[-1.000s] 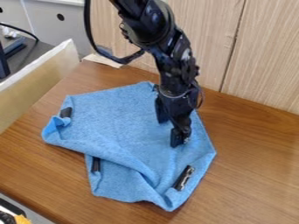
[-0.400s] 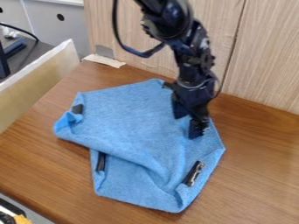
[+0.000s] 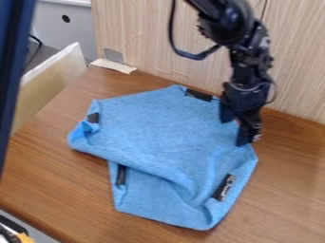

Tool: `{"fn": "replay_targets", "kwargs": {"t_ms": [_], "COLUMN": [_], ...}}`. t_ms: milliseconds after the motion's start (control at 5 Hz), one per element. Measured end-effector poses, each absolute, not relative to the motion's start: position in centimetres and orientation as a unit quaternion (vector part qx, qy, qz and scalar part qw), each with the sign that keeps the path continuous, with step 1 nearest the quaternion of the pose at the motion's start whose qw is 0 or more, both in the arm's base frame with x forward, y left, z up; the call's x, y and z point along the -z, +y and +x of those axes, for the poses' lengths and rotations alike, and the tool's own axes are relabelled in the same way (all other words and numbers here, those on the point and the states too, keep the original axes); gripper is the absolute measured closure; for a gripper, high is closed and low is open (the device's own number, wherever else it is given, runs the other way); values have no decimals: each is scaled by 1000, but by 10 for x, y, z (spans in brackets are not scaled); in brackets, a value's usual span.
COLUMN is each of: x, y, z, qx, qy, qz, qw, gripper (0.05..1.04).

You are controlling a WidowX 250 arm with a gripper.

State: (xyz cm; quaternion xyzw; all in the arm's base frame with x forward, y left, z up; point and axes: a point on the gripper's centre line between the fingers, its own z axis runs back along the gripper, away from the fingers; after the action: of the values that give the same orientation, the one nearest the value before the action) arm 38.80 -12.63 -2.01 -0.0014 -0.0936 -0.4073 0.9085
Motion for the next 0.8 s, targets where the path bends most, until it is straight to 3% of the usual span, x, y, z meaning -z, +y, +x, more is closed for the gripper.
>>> {"fn": "replay_targets", "kwargs": {"t_ms": [200,800], "x": [19,21], "y": [-159,-181], "z": [388,378], "qx": [444,457], "qy": [-96,-97], "qz": [-7,-26], "qw": [891,884], "gripper": [83,83]}}
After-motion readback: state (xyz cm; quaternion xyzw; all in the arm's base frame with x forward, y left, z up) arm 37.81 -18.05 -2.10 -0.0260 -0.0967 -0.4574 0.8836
